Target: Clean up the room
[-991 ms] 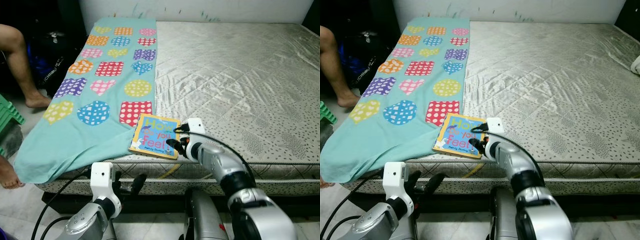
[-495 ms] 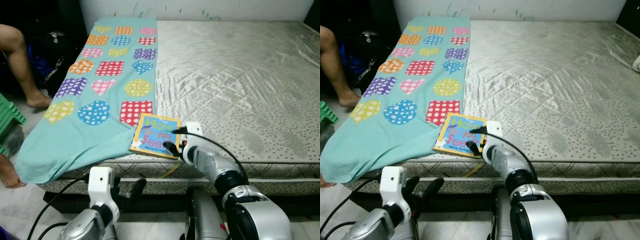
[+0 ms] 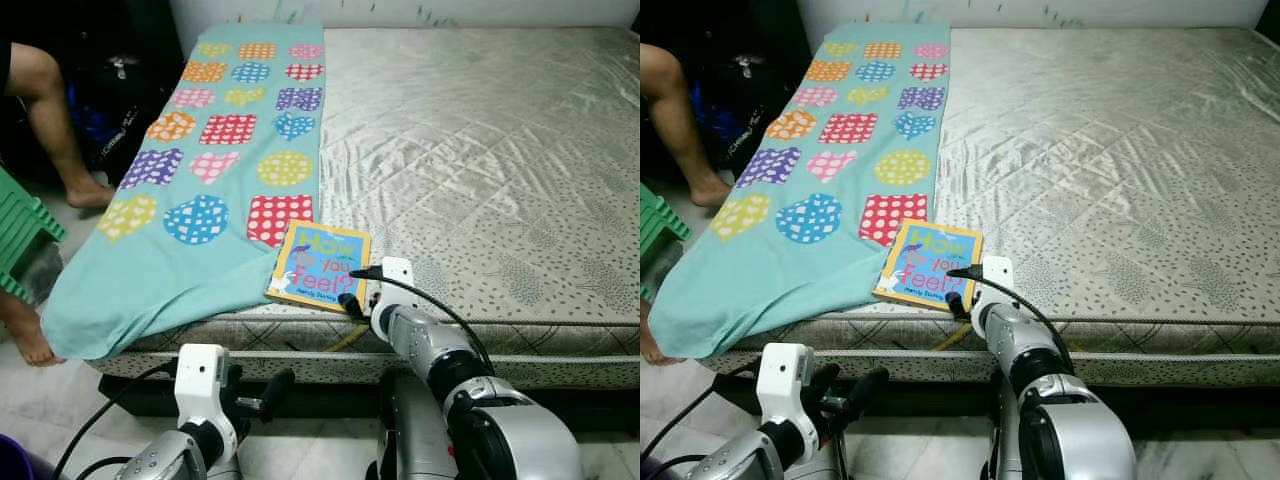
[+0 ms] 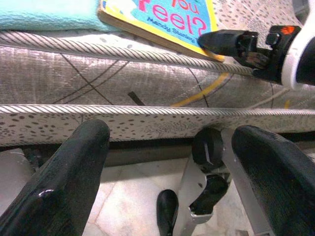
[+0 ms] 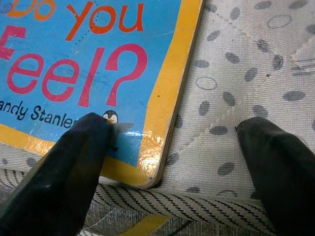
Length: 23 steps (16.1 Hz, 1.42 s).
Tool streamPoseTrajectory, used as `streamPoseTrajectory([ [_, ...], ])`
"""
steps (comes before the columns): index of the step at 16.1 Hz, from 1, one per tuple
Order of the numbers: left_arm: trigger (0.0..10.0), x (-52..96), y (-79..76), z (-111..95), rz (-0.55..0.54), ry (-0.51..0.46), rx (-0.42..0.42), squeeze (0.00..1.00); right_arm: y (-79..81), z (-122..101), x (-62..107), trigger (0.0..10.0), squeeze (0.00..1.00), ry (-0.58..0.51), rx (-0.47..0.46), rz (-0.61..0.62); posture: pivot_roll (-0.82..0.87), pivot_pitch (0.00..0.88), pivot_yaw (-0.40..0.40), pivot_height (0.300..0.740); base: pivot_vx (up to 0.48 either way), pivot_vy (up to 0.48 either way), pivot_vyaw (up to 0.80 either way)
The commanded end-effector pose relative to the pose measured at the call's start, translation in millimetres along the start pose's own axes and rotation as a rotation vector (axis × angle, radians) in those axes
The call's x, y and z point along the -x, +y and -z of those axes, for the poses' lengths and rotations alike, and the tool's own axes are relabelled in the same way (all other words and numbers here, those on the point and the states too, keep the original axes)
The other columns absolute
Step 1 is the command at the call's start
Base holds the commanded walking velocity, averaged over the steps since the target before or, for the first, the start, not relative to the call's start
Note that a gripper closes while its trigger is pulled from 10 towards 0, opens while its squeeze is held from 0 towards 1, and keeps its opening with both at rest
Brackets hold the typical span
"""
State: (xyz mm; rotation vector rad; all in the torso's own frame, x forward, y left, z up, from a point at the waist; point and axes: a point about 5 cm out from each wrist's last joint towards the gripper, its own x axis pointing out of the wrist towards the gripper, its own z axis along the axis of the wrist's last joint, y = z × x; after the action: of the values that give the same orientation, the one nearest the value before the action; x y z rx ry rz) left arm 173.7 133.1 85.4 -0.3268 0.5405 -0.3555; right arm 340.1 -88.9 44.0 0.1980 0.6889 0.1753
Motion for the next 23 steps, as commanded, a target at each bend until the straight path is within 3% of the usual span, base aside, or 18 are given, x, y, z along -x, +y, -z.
streamPoseTrajectory([
  [1, 10.0, 1.7, -2.8, -1, 0.008, 0.003, -0.007, 0.0, 2.8, 22, -0.8, 10.0, 1.0, 0.08, -0.021, -0.001, 0.1, 0.118, -0.014, 0.519, 0.0, 0.0, 0.0],
  [4, 10.0, 1.8, -3.8, -1, 0.014, 0.01, -0.004, 0.0, 25.2, 47, -0.8, 10.0, 0.99, 0.163, -0.059, -0.083, 0.1, 0.119, -0.014, 0.519, 0.0, 0.0, 0.0],
  [5, 10.0, 2.0, -4.1, -1, 0.016, 0.011, -0.003, 0.0, 31.0, 52, -0.3, 10.0, 0.73, 0.185, -0.073, -0.107, 0.1, 0.119, -0.014, 0.519, 0.0, 0.0, 0.0],
  [7, 10.0, 1.5, -4.1, -1, 0.02, 0.015, -0.002, 0.0, 44.1, 62, 1.1, 10.0, 0.53, 0.222, -0.103, -0.159, 0.1, 0.119, -0.014, 0.519, 0.0, 0.0, 0.0],
  [8, 10.0, 1.0, -4.5, -1, 0.023, 0.016, -0.001, 0.0, 49.6, 65, 2.0, 10.0, 0.2, 0.238, -0.122, -0.184, 0.1, 0.119, -0.015, 0.519, 0.0, 0.0, 0.0],
  [9, 10.0, 0.3, -5.0, -1, 0.027, 0.018, 0.0, 0.0, 58.4, 70, 3.5, 10.0, 0.0, 0.265, -0.153, -0.229, 0.09, 0.118, -0.016, 0.519, 0.0, 0.0, 0.0],
  [16, 10.0, 0.0, -7.1, 0, 0.041, 0.021, 0.034, 0.0, 105.7, 74, 15.0, 10.0, 0.0, 0.362, -0.336, -0.484, 0.09, 0.12, -0.021, 0.519, 0.0, 0.0, 0.0],
  [20, 10.0, -0.9, -8.4, 0, 0.053, 0.022, 0.041, 0.0, 121.9, 67, 17.6, 10.0, 0.0, 0.339, -0.405, -0.507, 0.09, 0.119, -0.02, 0.519, 0.0, 0.0, 0.0],
  [22, 10.0, -1.6, -8.4, -1, 0.053, 0.021, 0.051, 0.0, 127.2, 66, 17.2, 9.7, 0.0, 0.321, -0.425, -0.492, 0.09, 0.115, -0.019, 0.519, 0.0, 0.0, 0.0],
  [23, 10.0, -1.8, -8.3, -1, 0.052, 0.02, 0.056, 0.0, 130.2, 66, 17.8, 8.7, 0.0, 0.321, -0.424, -0.494, 0.1, 0.114, -0.019, 0.519, 0.0, 0.0, 0.0],
])
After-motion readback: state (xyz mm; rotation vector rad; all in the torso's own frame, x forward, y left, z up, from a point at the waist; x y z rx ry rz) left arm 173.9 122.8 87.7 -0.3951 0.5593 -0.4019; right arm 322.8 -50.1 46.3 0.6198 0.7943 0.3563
